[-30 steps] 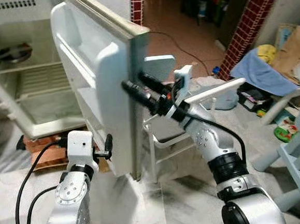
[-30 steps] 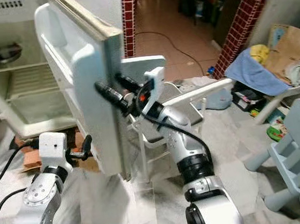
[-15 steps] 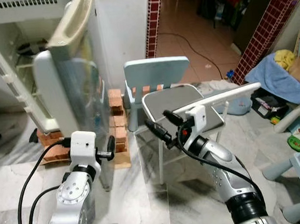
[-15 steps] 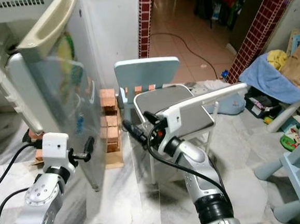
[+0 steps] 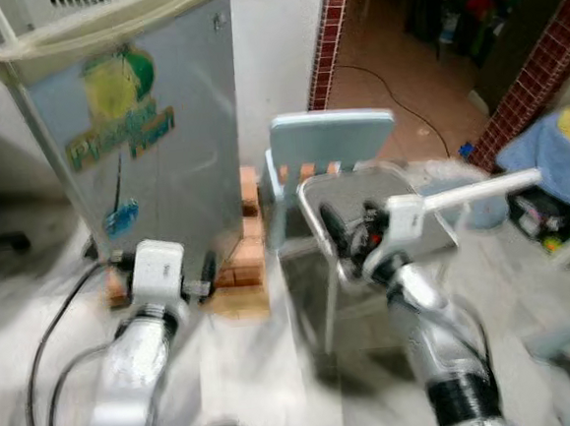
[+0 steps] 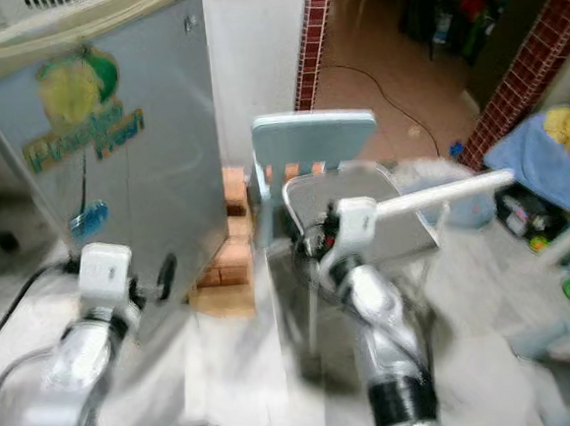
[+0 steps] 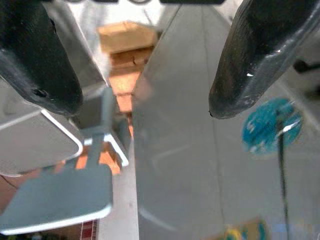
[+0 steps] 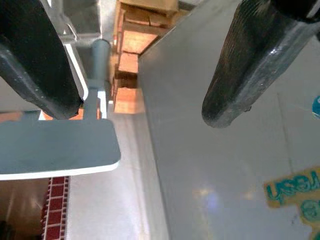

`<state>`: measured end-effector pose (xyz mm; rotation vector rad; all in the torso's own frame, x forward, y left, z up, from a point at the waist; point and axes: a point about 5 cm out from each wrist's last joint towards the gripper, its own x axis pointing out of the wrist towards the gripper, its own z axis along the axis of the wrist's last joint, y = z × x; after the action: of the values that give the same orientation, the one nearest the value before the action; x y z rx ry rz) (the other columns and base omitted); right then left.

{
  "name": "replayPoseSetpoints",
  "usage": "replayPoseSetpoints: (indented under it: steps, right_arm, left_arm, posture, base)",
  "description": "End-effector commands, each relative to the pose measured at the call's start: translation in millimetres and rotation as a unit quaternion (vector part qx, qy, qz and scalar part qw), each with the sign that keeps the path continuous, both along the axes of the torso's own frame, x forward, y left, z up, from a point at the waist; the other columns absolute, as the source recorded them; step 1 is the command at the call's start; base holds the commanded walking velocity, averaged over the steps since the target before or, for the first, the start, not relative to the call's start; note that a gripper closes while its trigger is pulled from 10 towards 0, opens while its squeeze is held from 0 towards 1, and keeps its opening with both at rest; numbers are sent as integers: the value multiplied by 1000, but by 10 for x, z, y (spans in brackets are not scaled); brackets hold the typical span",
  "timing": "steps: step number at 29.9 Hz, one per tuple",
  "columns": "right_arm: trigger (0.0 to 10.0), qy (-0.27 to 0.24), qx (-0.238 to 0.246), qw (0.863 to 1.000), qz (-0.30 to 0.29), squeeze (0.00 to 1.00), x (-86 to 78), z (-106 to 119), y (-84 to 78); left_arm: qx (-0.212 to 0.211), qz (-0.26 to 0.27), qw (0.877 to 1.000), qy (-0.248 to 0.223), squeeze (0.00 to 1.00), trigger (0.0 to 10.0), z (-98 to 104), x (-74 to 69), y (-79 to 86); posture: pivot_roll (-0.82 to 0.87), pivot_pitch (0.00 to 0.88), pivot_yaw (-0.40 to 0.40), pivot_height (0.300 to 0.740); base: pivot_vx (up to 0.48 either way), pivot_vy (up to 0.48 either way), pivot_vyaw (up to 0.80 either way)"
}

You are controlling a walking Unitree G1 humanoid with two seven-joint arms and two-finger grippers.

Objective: Restocking fridge

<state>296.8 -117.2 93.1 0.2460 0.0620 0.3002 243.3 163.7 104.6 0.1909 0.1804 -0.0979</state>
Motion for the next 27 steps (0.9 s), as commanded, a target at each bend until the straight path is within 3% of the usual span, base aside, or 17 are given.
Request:
replayPoseSetpoints:
  steps: [1, 3, 4, 8, 10, 12, 14, 17, 22, 24, 27]
  right_arm:
    - [10000, 9, -10, 999, -32, 0, 8, -31, -122]
    - [10000, 1, -9, 999, -40, 0, 3, -4, -111]
    - [10000, -4, -41, 997, -68, 0, -3, 3, -140]
    - [10000, -2, -73, 992, -106, 0, -28, -22, -229]
    - [10000, 0, -57, 994, -98, 0, -87, -28, -288]
    - [10000, -12, -37, 996, -78, 0, -125, 12, -310]
    - [10000, -44, -60, 994, -81, 0, -159, 67, -364]
    - [10000, -38, -73, 991, -101, 0, -133, 56, -406]
    - [10000, -59, -106, 988, -96, 0, -72, 86, -352]
    - [10000, -57, -71, 992, -82, 0, -51, 98, -281]
    - [10000, -52, -77, 991, -96, 0, -38, 89, -260]
  left_arm:
    - [-5, -3, 1000, -11, 0, 10000, 25, 37, -50]
    - [-10, 10, 1000, -16, 0, 10000, 37, 68, 9]
    - [-14, 20, 999, -29, 0, 10000, 67, 73, 57]
    - [-24, 21, 997, -66, 0, 10000, 152, 54, 96]
    - [-8, 7, 995, -100, 0, 10000, 189, -16, 128]
    - [2, 0, 995, -104, 0, 10000, 167, -70, 162]
    - [2, 9, 995, -98, 0, 10000, 109, -106, 204]
    - [2, 8, 995, -101, 0, 10000, 96, -98, 190]
    - [18, 16, 993, -115, 0, 10000, 57, -64, 212]
    - [17, 20, 992, -123, 0, 10000, 65, -36, 230]
    - [7, 23, 992, -125, 0, 10000, 66, -29, 233]
  posture:
    - [162, 0, -55, 740]
    - [161, 0, -53, 740]
    - [158, 0, -49, 740]
    - [157, 0, -47, 740]
    - [155, 0, -46, 740]
    - [147, 0, -45, 740]
    - [143, 0, -46, 740]
    - [143, 0, -51, 740]
    - [134, 0, -50, 740]
    - [135, 0, -52, 740]
    - [139, 0, -58, 740]
  base:
    - [0, 472, 0]
    - [0, 476, 0]
    - [0, 472, 0]
    - [0, 475, 0]
    - [0, 480, 0]
    - [0, 480, 0]
    - [0, 480, 0]
    - [0, 480, 0]
    - [0, 480, 0]
    - [0, 480, 0]
    - [0, 480, 0]
